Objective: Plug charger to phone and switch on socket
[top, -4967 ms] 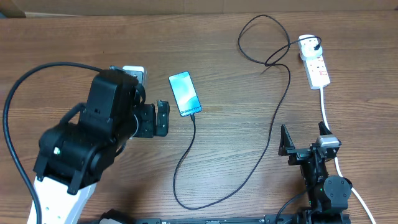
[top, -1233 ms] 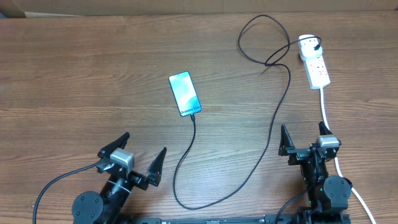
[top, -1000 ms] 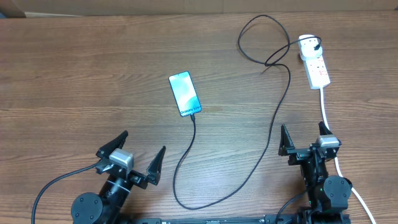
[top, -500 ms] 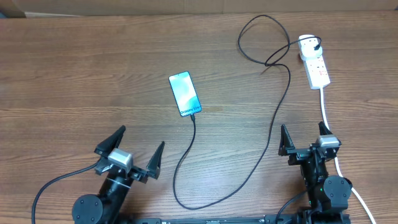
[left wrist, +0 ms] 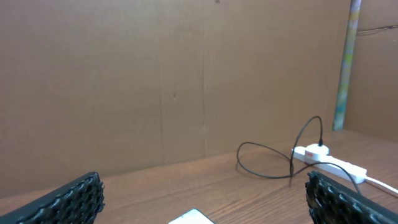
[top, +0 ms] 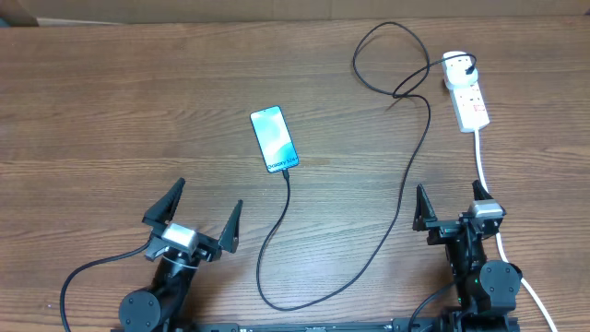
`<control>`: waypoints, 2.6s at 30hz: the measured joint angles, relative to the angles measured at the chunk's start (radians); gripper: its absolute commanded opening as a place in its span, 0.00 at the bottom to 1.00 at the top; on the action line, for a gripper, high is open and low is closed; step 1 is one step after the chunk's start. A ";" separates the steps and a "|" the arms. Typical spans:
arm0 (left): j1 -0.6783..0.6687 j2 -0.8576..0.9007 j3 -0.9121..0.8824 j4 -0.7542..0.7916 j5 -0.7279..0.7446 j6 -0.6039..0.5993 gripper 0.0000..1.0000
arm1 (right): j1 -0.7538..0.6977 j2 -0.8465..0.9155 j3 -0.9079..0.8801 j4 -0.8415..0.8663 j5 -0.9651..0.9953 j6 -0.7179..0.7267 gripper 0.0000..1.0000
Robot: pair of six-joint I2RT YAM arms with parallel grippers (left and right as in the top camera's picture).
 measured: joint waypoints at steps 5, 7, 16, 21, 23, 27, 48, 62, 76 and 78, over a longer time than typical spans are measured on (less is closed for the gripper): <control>0.006 0.000 -0.026 0.013 0.000 0.000 1.00 | 0.000 0.000 0.000 0.000 0.000 0.000 1.00; 0.006 0.000 -0.028 0.014 -0.004 0.000 0.99 | 0.000 0.000 0.000 0.000 0.000 0.000 1.00; 0.032 0.000 -0.029 -0.028 -0.026 0.000 1.00 | 0.000 0.000 0.000 0.000 0.000 0.000 1.00; 0.040 0.000 -0.030 -0.126 -0.034 0.000 0.99 | 0.000 0.000 0.000 0.000 0.000 0.000 1.00; 0.044 0.000 -0.030 -0.175 -0.038 0.000 1.00 | 0.000 0.000 0.000 0.000 0.000 0.000 1.00; 0.045 0.000 -0.030 -0.263 -0.048 -0.003 0.99 | 0.000 0.000 0.000 0.000 0.000 0.000 1.00; 0.065 0.000 -0.030 -0.281 -0.087 -0.064 0.99 | 0.000 0.000 0.000 0.000 0.000 0.000 1.00; 0.065 0.000 -0.030 -0.292 -0.172 -0.031 1.00 | 0.000 0.000 0.000 0.000 0.000 0.000 1.00; 0.106 0.000 -0.030 -0.298 -0.249 -0.009 1.00 | 0.000 0.000 0.000 0.000 0.000 0.000 1.00; 0.110 0.000 -0.030 -0.298 -0.259 -0.003 1.00 | 0.000 0.000 0.000 0.001 0.000 0.000 1.00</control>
